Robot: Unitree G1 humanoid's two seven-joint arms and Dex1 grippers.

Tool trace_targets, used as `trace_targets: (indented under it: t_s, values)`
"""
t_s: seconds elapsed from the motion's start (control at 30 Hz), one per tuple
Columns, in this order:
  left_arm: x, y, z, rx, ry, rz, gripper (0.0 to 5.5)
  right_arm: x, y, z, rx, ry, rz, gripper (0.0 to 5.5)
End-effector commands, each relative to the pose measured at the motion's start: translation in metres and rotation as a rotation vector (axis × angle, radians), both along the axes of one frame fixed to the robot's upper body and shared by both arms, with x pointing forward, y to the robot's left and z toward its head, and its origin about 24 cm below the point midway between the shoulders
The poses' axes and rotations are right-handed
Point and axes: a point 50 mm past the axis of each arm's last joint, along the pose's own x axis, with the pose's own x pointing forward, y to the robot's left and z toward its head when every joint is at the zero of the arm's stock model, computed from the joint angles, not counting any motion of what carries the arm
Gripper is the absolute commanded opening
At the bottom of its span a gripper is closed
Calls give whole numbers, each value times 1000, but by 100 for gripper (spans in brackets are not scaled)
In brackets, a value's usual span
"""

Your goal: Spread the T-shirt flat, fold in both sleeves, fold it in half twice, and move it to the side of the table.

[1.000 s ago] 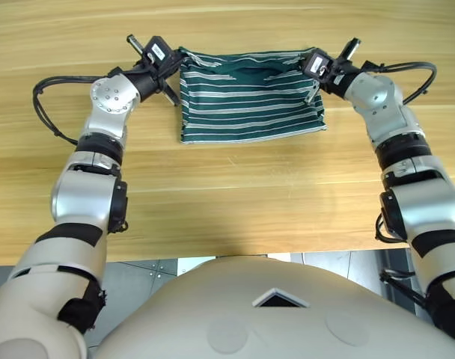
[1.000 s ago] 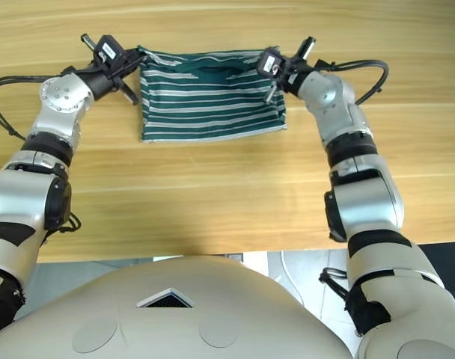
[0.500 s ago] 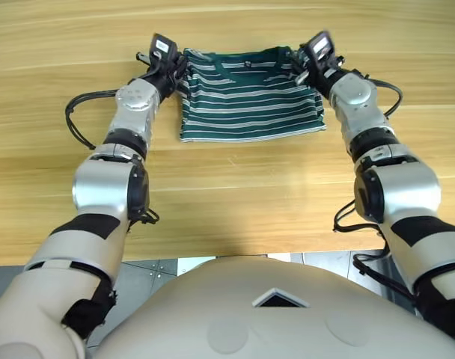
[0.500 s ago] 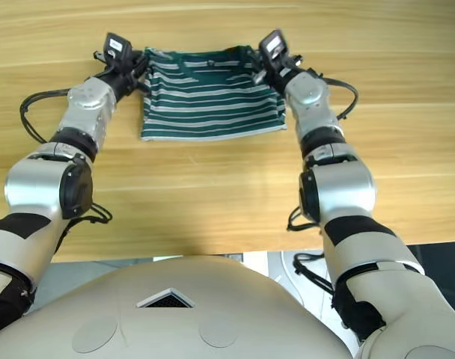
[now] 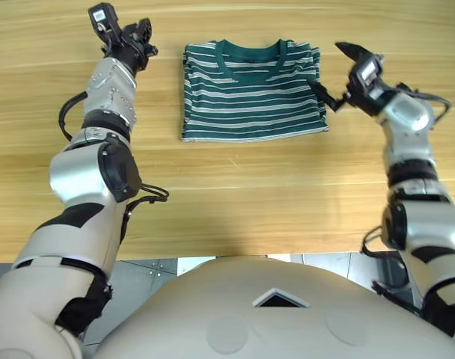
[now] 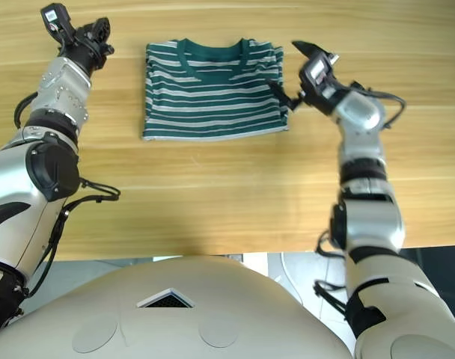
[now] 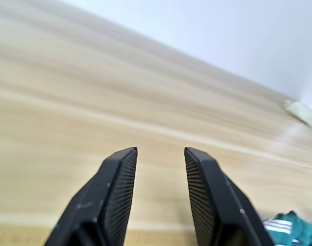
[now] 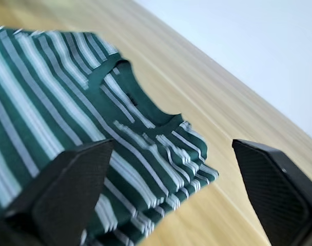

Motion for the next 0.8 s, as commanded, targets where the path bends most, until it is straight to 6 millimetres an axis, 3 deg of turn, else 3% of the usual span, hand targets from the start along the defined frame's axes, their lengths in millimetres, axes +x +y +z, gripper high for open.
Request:
trace_targets:
  t_s: [0.03,0.1,0.17,0.23,0.27,0.43,0.53,0.63,0.8]
  values:
    - [-10,19,-3,89,-54,0,172,-42,-13,-34,-280,155,132,490]
    - [-14,23,-2,120,-86,-4,172,-59,1,-46,-308,182,228,525]
    - [-16,26,-2,154,-113,-9,172,-85,33,-46,-267,157,408,536]
    - [-18,27,-2,182,-129,-19,172,-118,70,-18,-125,49,625,536]
    - [-19,27,-2,187,-131,-20,172,-130,80,-4,-68,10,694,536]
    - [-20,30,-4,195,-126,-3,172,-168,89,53,145,-125,893,536]
    - [-21,27,-7,201,-124,-16,172,-137,88,63,173,-166,723,536]
    - [-21,20,-7,223,-152,-65,172,-85,93,48,58,-191,446,536]
    - [-23,14,-9,208,-172,-78,172,-21,138,20,-77,-245,227,536]
